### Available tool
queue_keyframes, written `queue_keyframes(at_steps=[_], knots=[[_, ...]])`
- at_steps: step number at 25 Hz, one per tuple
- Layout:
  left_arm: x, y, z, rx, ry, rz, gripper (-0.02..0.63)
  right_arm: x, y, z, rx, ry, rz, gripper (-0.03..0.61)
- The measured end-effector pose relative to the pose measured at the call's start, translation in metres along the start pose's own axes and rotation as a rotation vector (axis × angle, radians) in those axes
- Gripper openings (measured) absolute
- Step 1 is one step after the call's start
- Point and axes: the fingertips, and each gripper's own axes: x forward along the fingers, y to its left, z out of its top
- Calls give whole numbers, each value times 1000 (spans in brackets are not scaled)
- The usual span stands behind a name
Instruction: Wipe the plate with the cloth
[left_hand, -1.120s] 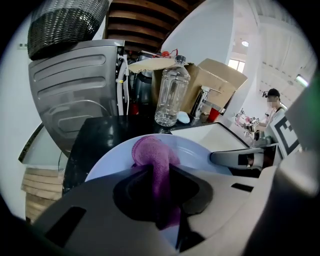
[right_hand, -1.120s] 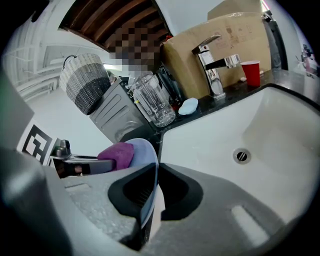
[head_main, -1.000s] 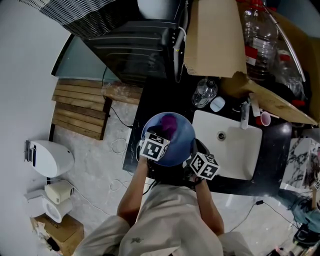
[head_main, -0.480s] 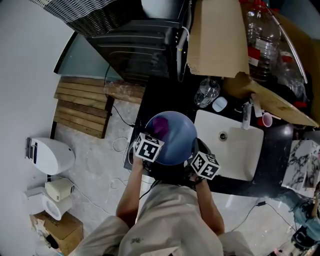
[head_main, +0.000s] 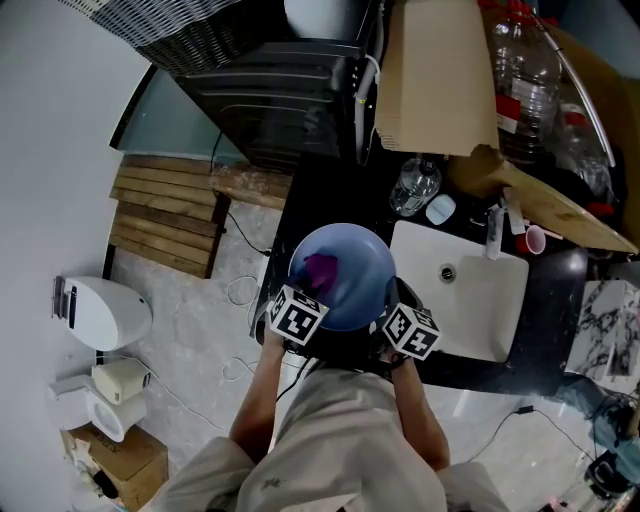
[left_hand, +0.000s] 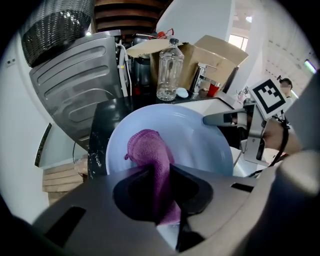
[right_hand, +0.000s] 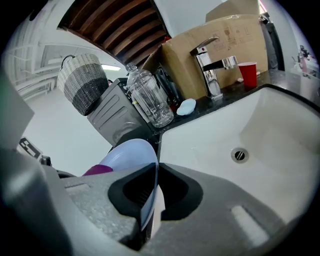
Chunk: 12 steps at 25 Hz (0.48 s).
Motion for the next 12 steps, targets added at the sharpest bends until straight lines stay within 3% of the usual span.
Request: queue_keyframes(at_steps=[12], knots=[[6,-45,-6,62,44,-91,60,1,-1,0,13,-6,-2,20]])
